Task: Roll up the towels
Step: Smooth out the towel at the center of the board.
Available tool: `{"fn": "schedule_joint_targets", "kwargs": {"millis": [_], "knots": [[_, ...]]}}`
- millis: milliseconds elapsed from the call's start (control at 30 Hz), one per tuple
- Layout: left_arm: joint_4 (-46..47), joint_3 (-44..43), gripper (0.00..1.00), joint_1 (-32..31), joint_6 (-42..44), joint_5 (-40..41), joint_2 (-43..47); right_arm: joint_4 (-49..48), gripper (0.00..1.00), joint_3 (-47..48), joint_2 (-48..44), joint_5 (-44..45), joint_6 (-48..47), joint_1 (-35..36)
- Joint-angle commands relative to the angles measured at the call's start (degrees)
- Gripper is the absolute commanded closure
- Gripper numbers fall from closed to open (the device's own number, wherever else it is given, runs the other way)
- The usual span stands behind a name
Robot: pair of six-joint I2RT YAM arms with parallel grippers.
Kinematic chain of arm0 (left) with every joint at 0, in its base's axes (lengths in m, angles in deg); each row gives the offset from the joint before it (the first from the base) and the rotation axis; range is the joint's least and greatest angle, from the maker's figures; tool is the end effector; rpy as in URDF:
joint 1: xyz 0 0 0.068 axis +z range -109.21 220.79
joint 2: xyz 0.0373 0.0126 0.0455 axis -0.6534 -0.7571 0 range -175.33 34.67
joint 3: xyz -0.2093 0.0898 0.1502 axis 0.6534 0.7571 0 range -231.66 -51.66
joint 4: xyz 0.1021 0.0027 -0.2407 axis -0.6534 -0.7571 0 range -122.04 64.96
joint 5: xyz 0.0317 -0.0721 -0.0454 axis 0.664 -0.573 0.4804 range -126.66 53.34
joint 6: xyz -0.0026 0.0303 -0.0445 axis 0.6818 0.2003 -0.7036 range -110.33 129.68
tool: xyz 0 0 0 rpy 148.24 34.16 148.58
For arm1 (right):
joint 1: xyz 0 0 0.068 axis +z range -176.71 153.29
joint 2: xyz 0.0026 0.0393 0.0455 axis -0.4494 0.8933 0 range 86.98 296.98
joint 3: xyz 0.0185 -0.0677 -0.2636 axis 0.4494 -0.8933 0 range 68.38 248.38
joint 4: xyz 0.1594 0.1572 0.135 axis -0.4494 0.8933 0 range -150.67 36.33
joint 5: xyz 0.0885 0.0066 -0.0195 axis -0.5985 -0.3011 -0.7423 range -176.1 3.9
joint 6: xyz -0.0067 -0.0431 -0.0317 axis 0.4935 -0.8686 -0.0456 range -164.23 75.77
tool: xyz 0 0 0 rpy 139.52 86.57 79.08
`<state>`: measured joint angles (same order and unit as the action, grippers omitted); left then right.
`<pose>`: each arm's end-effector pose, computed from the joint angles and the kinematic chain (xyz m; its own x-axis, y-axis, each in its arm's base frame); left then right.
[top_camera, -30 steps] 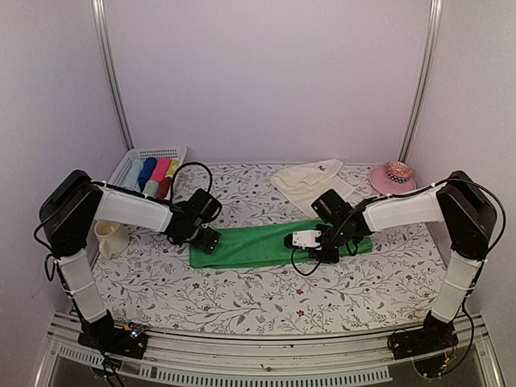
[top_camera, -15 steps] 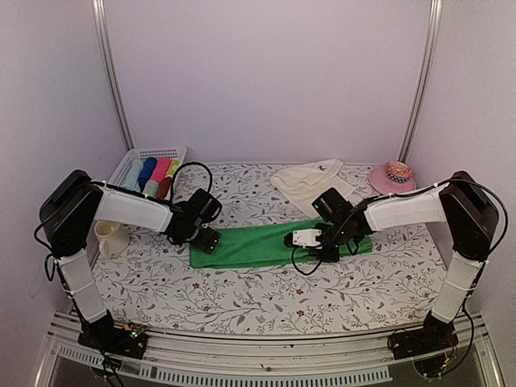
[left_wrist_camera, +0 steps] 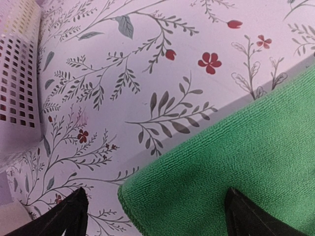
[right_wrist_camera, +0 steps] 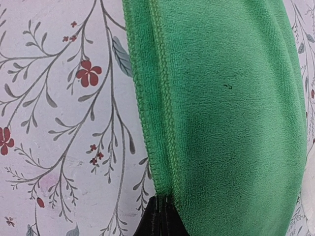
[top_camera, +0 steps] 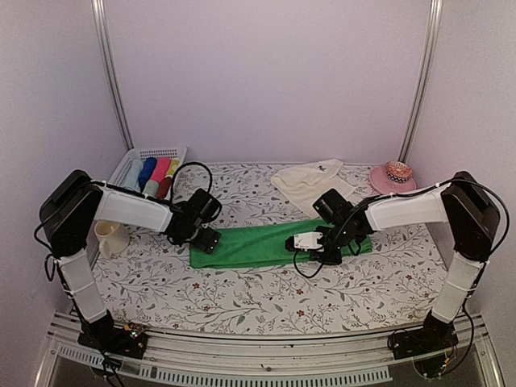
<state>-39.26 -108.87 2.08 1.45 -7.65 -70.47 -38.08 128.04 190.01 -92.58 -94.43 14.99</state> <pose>0.2815 -0.2035 0.1337 -0.7358 0.4295 -0.5237 0.2677 0.8947 0.3576 0.2536 0.2314 0.1462 0.0977 -0.9353 -0.3400 -0.9690 -0.0114 -0.2469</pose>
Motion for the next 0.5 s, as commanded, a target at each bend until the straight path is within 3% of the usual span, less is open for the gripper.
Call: {"fn": "schedule_joint_targets", "kwargs": {"millis": [0,167,333,467], "knots": [[-2.5,1.0,0.03,0.5,0.0,-0.2,-2.7,1.8,0.98,0.2,-2.3,-1.4,-0.8,0.3],[-2.5,1.0,0.03,0.5,0.0,-0.4,-2.6,1.0,0.97,1.2,-2.5,-1.0,-0.6,0.3],[-2.5,1.1,0.03,0.5,-0.1,-0.4,-2.6,0.5,0.74,2.9,-1.1,0.5,-0.3,0.5],[-2.4,1.2,0.03,0.5,0.0,-0.4,-2.7,-0.3,0.68,3.1,-0.1,-0.1,0.3,0.6]]}}
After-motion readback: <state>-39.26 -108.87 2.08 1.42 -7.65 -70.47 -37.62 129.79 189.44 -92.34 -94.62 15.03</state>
